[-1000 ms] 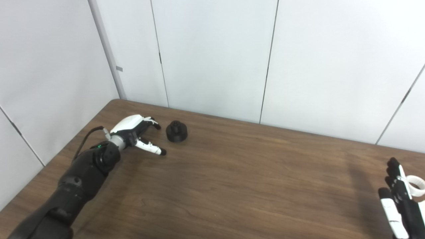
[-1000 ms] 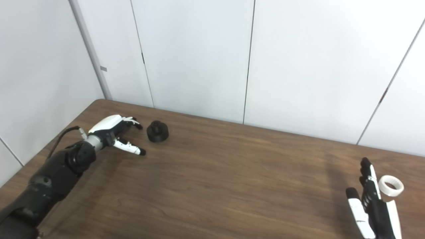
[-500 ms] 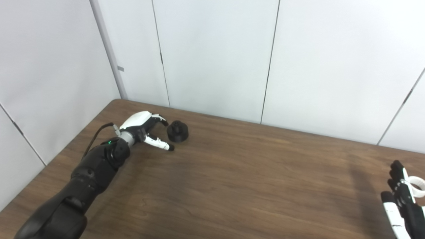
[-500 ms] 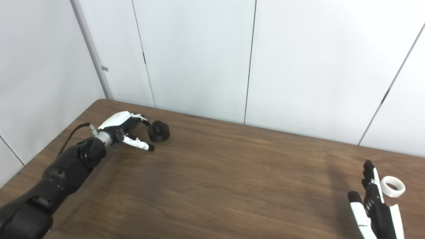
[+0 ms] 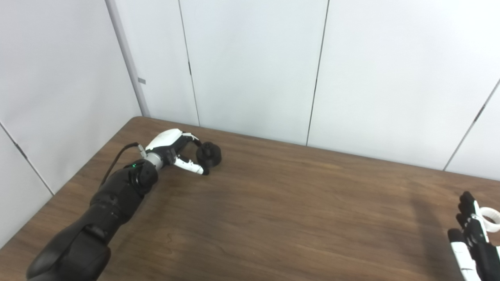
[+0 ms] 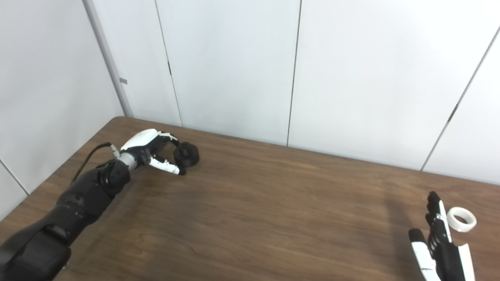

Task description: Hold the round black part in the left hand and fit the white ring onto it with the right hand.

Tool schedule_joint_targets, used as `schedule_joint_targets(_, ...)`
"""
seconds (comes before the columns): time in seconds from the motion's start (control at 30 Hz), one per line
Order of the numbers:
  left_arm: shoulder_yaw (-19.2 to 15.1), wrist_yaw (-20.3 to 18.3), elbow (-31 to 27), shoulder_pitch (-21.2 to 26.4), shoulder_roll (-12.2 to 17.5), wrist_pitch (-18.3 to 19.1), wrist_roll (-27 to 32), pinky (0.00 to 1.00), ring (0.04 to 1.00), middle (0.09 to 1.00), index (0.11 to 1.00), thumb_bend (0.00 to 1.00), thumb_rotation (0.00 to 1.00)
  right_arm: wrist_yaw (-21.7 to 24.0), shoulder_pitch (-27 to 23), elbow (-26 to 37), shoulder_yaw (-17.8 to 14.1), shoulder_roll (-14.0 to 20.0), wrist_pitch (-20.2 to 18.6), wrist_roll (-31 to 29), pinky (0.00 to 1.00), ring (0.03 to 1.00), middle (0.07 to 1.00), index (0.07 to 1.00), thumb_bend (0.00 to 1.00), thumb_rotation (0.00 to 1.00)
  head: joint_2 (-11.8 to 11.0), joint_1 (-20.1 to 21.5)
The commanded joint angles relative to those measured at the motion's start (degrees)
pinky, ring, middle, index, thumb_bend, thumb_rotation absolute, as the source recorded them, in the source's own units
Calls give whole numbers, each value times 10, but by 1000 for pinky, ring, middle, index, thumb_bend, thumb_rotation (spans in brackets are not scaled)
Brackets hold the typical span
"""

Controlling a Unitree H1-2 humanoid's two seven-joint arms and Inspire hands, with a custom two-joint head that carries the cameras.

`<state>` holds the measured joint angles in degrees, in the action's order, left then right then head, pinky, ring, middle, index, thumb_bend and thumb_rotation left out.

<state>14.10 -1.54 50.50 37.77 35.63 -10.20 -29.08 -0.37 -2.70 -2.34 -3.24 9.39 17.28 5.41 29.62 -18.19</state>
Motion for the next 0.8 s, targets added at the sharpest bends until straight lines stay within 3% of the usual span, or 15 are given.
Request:
schedule_joint_targets(0.0,5,-4,-1,23,-3,-15,3,1000,1000,932,779,1000,352,-7,37,-23,5,-17,-5,1,1000,1000,1000,998,477,879,1,1)
schedule_joint_targets(0.57,18,-7,11,38,-6,-26,2,1000,1000,925,777,1000,349,-13,36,-23,7,-24,-6,9,986,1000,989,980,470,861,3,6)
schedule_joint_targets(0.77,13,1,8,37,-6,-35,7,1000,984,894,714,1000,286,-9,35,-23,7,-21,-3,2,989,1000,999,991,465,864,8,2)
